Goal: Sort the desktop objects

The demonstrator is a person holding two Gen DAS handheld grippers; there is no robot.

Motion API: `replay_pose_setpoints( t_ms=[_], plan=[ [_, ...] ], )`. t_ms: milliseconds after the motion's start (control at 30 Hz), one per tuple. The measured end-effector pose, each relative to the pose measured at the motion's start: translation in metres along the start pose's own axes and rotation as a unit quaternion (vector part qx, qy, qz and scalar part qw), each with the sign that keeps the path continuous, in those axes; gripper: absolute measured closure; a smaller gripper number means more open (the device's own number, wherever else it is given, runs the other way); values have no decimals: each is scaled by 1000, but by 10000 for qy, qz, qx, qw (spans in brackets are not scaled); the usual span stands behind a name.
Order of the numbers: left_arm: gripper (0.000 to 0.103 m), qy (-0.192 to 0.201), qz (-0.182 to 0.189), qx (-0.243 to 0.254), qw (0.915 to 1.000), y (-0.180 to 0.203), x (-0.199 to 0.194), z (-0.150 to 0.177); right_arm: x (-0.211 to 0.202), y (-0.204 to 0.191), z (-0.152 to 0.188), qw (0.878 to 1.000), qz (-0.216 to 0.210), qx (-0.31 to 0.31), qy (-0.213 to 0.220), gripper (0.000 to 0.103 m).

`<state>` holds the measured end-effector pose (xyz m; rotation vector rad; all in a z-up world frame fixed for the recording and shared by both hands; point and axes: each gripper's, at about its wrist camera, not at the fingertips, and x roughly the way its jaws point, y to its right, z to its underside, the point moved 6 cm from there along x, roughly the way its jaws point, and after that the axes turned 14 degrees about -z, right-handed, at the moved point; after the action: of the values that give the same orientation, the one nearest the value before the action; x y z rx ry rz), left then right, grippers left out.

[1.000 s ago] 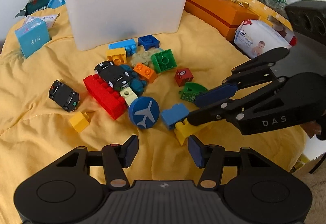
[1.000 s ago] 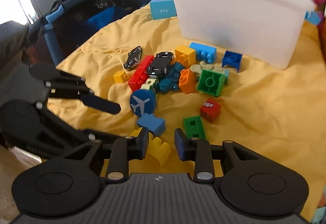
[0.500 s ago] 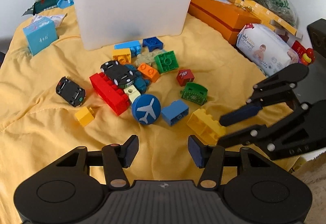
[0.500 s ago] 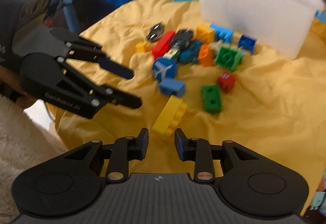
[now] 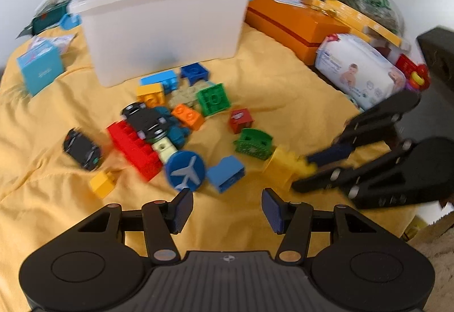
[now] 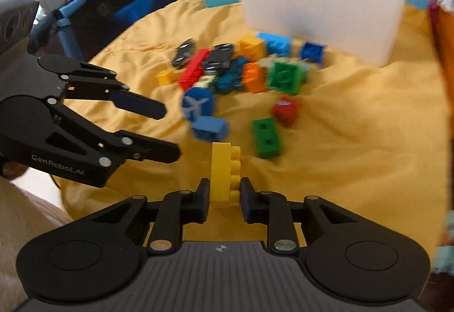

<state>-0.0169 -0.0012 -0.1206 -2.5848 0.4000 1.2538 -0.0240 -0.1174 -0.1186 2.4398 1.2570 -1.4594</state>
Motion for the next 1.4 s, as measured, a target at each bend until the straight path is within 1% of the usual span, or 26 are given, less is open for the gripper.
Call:
replay_pose_setpoints(
  t_ms=[67,133,200,233,267,300,367,433,500,533,633,733,833,867,967,1133,1300,1333,1367,1400],
  plan=[
    [45,23,41,91,9999,6,4,-4,-14,5,3,9989,448,-71,74,78],
    [45,27,85,185,9998,11,9,-7,-27,12,3,9949,976,-189,182,78],
    [45,24,82,306,9995,15,14,-9,-34,18,0,9853,1635,-454,184,78],
    [46,14,83,363,9993,17,16,-10,-33,21,0,9775,2013,-632,77,78],
    [46,1,81,399,9992,18,17,-10,-29,24,0,9719,2235,-731,-51,78],
    [46,-12,82,419,9991,18,19,-11,-24,27,2,9671,2398,-825,-193,78],
    [46,-58,84,431,9990,19,20,-10,-12,28,9,9596,2548,-1091,-484,78],
    [46,-68,123,434,9990,20,20,-9,1,24,15,9554,2530,-1345,-718,78],
    [46,-71,175,457,9988,22,18,-7,3,17,20,9558,2417,-1514,-719,74],
    [46,-101,229,470,9986,24,18,-5,3,14,20,9581,2337,-1512,-680,74],
    [46,-208,354,475,9980,32,19,1,3,13,18,9691,2029,-1294,-548,72],
    [46,-264,416,496,9975,39,18,8,1,17,17,9762,1830,-1089,-425,72],
    [46,-246,427,483,9976,42,14,11,-4,12,18,9810,1662,-961,-266,66],
    [46,-214,415,455,9979,41,12,10,-5,8,19,9822,1604,-944,-261,65],
    [46,-112,367,306,9988,34,5,2,-9,5,19,9864,1396,-861,-133,64],
    [46,131,180,125,9997,16,2,-17,-17,7,13,9928,1098,-436,172,64],
    [46,210,126,258,9994,10,13,-29,-30,17,9,9939,950,56,555,64],
    [49,182,115,313,9993,10,18,-29,-31,19,8,9935,965,121,596,64],
    [59,139,119,360,9992,12,23,-29,-32,21,8,9931,969,178,637,64],
    [66,79,145,424,9990,13,27,-27,-33,21,8,9929,969,220,655,64]
  ],
)
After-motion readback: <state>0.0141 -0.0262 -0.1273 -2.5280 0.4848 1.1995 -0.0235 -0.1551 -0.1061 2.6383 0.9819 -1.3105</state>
